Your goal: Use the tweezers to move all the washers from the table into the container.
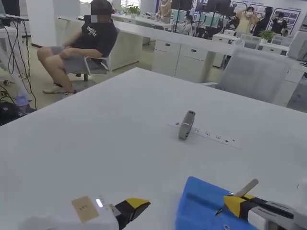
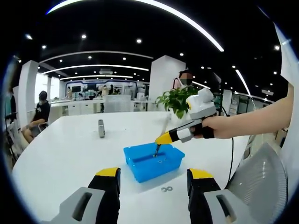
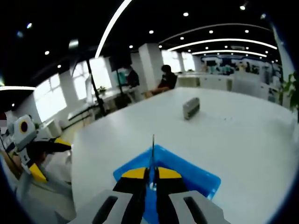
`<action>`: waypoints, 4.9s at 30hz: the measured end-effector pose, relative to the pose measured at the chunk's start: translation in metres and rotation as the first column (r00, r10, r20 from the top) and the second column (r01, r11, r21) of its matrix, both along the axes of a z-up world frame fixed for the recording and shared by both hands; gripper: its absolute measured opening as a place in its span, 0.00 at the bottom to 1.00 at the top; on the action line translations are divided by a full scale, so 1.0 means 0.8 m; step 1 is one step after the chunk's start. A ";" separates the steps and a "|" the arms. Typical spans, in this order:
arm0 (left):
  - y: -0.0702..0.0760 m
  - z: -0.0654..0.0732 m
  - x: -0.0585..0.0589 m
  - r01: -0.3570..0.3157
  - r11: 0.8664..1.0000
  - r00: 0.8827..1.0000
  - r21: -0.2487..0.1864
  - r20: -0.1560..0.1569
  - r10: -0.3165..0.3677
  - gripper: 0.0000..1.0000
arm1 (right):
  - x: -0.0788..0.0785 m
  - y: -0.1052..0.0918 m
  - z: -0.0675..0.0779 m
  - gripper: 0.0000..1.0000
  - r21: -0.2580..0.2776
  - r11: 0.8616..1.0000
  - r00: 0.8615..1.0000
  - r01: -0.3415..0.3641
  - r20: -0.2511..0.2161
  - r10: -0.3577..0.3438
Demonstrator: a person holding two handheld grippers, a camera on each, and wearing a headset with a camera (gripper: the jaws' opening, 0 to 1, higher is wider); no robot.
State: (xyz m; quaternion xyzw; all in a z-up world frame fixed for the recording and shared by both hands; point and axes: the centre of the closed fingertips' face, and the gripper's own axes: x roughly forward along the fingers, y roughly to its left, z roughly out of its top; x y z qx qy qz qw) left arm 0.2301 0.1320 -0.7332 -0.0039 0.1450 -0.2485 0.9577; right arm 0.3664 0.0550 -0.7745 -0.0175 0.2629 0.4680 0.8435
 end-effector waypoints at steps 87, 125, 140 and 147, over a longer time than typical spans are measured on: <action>-0.006 -0.010 -0.003 0.032 0.999 0.999 0.036 -0.029 -0.031 0.54 | -0.156 0.032 -0.055 0.03 -0.301 0.873 0.886 -0.384 0.144 0.440; -0.007 -0.013 -0.004 0.040 0.999 0.999 0.035 -0.038 -0.039 0.54 | -0.020 0.042 0.032 0.03 -0.017 0.983 0.973 -0.183 0.141 0.184; -0.008 -0.017 -0.004 0.049 0.998 0.998 0.041 -0.051 -0.047 0.54 | 0.007 0.045 -0.032 0.03 -0.067 0.989 0.991 -0.130 0.025 0.132; -0.009 -0.019 -0.005 0.054 0.998 0.997 0.042 -0.059 -0.052 0.54 | 0.013 0.046 -0.049 0.03 -0.105 0.985 0.991 -0.135 0.004 0.136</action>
